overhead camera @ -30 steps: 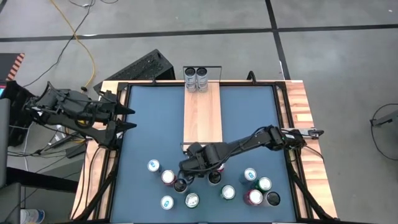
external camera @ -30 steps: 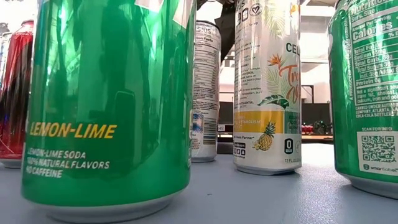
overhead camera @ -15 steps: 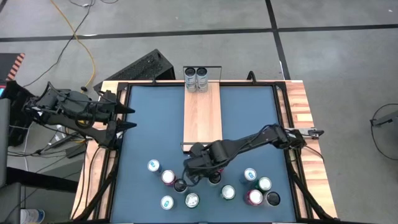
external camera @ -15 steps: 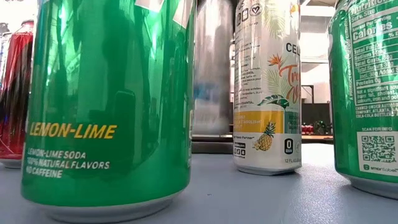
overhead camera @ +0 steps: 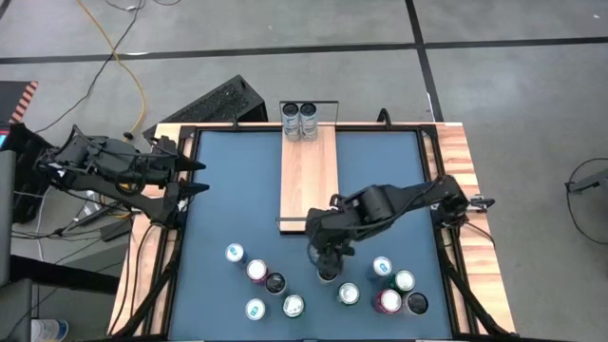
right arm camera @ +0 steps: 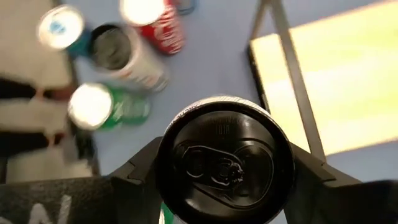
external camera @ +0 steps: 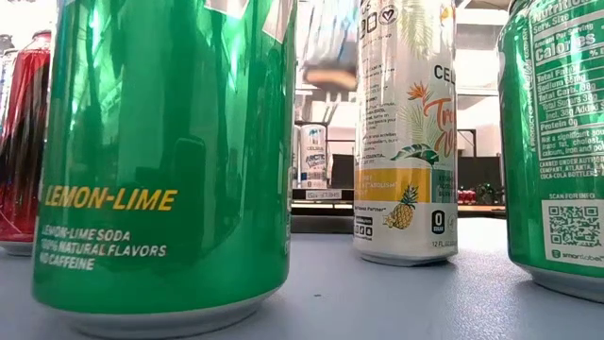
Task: Place canned beverage on shelf
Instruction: Put the white blue soda can on the shelf aligned with the other white blue soda cans
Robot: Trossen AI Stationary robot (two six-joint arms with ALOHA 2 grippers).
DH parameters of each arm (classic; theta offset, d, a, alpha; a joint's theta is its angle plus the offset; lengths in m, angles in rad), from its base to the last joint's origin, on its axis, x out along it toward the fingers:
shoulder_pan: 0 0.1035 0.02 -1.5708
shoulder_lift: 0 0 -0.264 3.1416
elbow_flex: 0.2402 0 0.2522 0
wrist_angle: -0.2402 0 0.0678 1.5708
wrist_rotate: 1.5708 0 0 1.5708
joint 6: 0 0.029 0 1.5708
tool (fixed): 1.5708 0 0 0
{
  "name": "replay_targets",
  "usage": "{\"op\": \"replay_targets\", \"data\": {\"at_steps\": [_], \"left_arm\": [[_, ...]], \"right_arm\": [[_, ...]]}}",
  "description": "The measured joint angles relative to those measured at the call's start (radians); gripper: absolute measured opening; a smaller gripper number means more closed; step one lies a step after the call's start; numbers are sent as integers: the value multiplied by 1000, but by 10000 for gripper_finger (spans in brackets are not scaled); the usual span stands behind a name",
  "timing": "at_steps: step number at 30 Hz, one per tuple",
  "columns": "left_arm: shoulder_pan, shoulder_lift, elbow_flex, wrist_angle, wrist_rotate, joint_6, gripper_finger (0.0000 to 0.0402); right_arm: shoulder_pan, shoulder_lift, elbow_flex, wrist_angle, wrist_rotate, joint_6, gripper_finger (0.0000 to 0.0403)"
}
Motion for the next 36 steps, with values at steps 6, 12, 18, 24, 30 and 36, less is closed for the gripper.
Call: {"op": "replay_targets", "data": {"at_steps": [6,12,18,24,30,36], "left_arm": [[0,3,0,0,-40,-9,332],[0,3,0,0,-85,-27,332],[0,4,0,0,-145,-59,332],[0,4,0,-1,-196,-75,332],[0,4,0,-7,-198,-19,332],[0,3,0,5,-217,44,332]], "right_arm": [[-11,-79,0,-110,13,-221,224],[-76,-136,2,-95,117,-445,224],[-206,-145,0,-96,139,-742,224],[-377,-138,0,-98,129,-1077,224],[-580,-113,2,-100,75,-1287,224],[-757,-47,-1,-99,18,-1434,224]]}}
